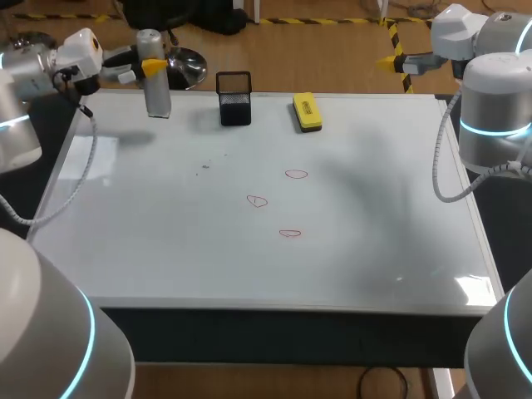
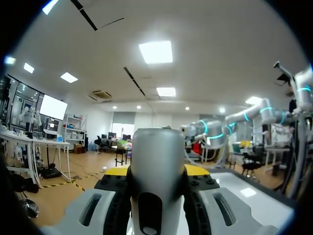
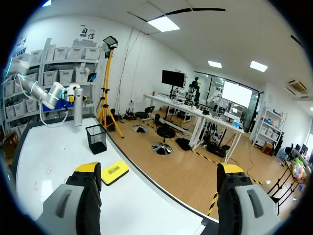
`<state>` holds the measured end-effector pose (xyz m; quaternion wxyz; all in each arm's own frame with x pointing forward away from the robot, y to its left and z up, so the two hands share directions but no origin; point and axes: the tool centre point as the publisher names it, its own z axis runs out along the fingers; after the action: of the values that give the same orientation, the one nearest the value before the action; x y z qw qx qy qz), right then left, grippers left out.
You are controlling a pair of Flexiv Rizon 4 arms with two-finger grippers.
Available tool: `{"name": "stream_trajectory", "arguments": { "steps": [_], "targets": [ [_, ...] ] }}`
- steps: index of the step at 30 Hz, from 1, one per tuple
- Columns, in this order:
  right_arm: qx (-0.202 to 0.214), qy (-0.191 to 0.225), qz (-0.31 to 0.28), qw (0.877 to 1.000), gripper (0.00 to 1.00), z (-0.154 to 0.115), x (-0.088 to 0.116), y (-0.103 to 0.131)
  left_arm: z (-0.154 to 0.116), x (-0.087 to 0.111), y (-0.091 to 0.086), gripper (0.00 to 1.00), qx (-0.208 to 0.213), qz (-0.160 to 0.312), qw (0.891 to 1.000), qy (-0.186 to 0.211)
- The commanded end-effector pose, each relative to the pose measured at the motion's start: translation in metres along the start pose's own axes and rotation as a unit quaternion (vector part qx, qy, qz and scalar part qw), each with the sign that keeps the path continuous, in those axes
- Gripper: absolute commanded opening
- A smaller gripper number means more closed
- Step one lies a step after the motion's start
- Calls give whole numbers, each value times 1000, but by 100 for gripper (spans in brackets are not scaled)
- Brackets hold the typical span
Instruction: Pick up the inspection probe, press it on each red-marked spot on the whiteboard one by one, put down the probe, pick up the eraser, and wipe off all the red marks.
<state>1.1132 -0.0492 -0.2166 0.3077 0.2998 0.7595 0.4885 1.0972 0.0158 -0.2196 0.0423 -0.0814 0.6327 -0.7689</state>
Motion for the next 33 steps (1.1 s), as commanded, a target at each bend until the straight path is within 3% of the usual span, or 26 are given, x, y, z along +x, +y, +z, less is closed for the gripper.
{"name": "stream_trajectory", "arguments": {
  "steps": [1,21,28,31,33],
  "targets": [
    [1,1,0,1000,100,0,0,0,2,3,-8,0,-7,0,1000,-5],
    [1,1,0,1000,100,0,0,0,2,3,-8,0,-7,0,1000,-5],
    [4,126,-72,989,100,37,3,14,2,3,-8,0,-7,0,1000,-5],
    [-6,187,-100,977,100,55,10,23,2,3,-8,0,-7,0,1000,-5],
    [5,241,-132,961,100,66,17,27,2,3,-8,0,-7,0,1000,-5]
  ]
}}
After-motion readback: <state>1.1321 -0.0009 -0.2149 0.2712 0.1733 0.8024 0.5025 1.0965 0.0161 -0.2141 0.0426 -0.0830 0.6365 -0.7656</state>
